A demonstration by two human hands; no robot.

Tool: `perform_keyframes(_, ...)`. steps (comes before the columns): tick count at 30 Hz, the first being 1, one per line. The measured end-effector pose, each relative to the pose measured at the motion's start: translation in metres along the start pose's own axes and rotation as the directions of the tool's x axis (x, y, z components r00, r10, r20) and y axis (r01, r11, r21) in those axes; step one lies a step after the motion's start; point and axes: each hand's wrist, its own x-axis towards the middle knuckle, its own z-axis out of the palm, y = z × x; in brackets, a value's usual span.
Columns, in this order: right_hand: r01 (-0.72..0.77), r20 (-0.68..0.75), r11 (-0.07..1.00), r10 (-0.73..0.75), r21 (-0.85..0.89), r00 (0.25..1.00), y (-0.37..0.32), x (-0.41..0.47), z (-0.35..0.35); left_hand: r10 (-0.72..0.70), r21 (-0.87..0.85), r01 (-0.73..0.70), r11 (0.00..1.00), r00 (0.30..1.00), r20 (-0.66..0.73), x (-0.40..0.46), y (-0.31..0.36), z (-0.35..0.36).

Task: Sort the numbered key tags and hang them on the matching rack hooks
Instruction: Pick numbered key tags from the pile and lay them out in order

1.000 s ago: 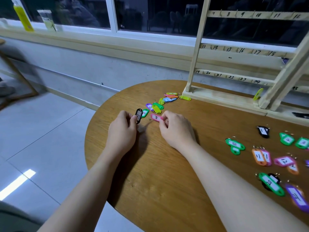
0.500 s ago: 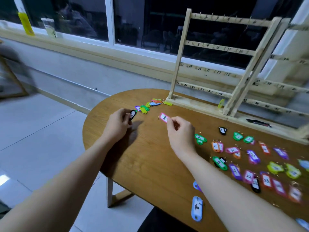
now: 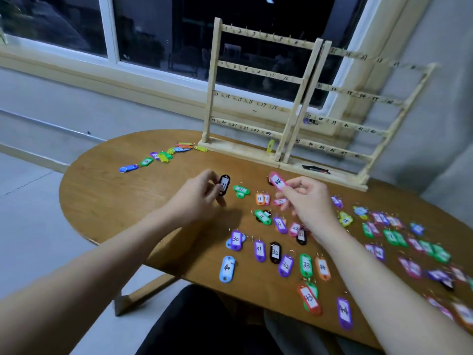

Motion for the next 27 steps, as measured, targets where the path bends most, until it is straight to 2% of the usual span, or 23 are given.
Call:
perform_keyframes(3, -0.117, 0.055, 0.992, 0.120, -0.051, 0.991, 0.005, -0.021, -0.029, 0.070, -0.095, -0.065, 0.993, 0.996, 0.050, -0.012, 0.033, 0.017)
perform_keyframes(5, -0.172, 0.035, 0.984, 0.173, -0.037, 0.984, 0.007, -0.041, -0.045, 0.119, -0.132, -0.107, 0.985, 0.989, 0.089, -0.023, 0.049, 0.027)
perform_keyframes(9, -0.171, -0.042, 0.978, 0.167, -0.123, 0.985, 0.010, -0.086, -0.071, 0.181, -0.177, -0.147, 0.973, 0.964, 0.194, -0.041, 0.069, 0.051)
perform_keyframes(14, -0.240, -0.107, 0.949, 0.222, -0.204, 0.969, 0.021, -0.132, -0.096, 0.258, -0.127, -0.234, 0.964, 0.941, 0.219, -0.050, 0.084, 0.080)
perform_keyframes(17, -0.269, -0.118, 0.937, 0.248, -0.223, 0.962, 0.031, -0.155, -0.102, 0.269, -0.102, -0.251, 0.963, 0.931, 0.246, -0.053, 0.092, 0.093)
perform_keyframes(22, -0.274, -0.173, 0.895, 0.225, -0.352, 0.959, 0.053, -0.179, -0.094, 0.247, -0.114, -0.223, 0.968, 0.928, 0.279, -0.048, 0.099, 0.114)
perform_keyframes(27, -0.258, -0.210, 0.889, 0.189, -0.378, 0.959, 0.065, -0.180, -0.097, 0.205, -0.091, -0.190, 0.978, 0.956, 0.212, -0.040, 0.096, 0.118)
